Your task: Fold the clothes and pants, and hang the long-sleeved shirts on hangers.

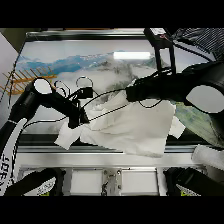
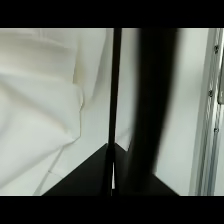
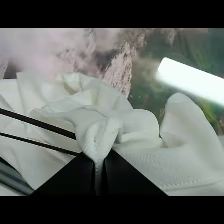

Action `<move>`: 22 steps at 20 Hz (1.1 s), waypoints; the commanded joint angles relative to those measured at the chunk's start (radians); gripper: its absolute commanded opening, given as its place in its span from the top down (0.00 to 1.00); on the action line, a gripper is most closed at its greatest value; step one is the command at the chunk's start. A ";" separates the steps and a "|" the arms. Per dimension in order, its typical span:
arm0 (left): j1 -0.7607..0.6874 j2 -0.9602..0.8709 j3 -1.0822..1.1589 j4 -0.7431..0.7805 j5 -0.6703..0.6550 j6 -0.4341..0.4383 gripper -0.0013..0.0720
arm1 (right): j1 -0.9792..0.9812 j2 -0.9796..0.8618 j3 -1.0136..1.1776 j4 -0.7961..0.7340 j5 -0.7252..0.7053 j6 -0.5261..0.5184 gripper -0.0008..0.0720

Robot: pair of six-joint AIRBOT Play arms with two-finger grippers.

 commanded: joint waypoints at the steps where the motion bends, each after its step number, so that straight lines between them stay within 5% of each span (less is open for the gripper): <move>1: 0.001 0.001 0.000 -0.025 -0.014 -0.002 0.97 | -0.057 0.036 0.001 -0.058 0.077 0.029 0.96; 8: 0.001 0.001 0.000 -0.025 -0.014 -0.002 0.97 | -0.103 0.062 0.001 -0.058 0.086 0.026 0.96; 22: 0.001 0.001 0.000 -0.024 -0.014 -0.001 0.97 | 0.013 -0.014 0.001 0.104 -0.131 -0.005 0.96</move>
